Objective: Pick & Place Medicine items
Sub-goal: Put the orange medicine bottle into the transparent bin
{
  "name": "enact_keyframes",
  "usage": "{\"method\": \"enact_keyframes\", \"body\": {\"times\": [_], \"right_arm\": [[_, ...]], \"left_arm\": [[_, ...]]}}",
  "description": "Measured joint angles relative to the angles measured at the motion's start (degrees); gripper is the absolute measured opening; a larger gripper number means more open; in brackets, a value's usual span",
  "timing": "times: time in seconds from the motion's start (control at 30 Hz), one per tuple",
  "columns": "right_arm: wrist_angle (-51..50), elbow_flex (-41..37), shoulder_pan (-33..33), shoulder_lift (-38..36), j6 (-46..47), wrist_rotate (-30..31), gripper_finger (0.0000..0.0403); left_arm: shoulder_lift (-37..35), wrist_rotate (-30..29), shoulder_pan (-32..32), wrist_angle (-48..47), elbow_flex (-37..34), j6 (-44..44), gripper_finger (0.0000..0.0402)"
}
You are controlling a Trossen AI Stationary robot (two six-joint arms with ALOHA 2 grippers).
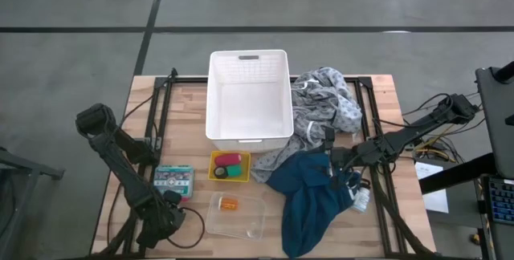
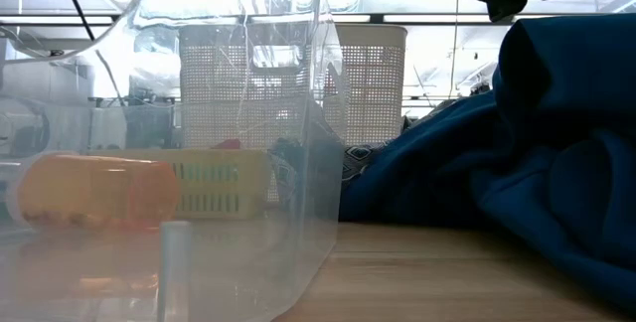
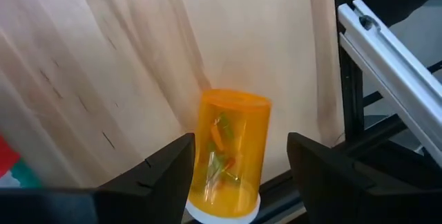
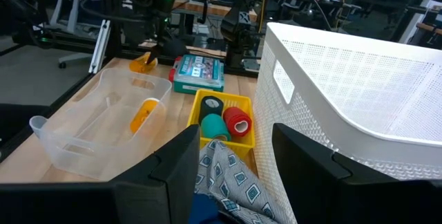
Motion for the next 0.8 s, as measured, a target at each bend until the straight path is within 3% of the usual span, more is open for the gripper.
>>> {"method": "enact_keyframes", "body": {"times": [0.8], "right_arm": [[0.01, 0.00, -0.02, -0.02, 0.00, -0.01, 0.0178]], "left_arm": [[0.85, 0.39, -0.05, 7.92, -4.45, -0.19, 0.0233]]}}
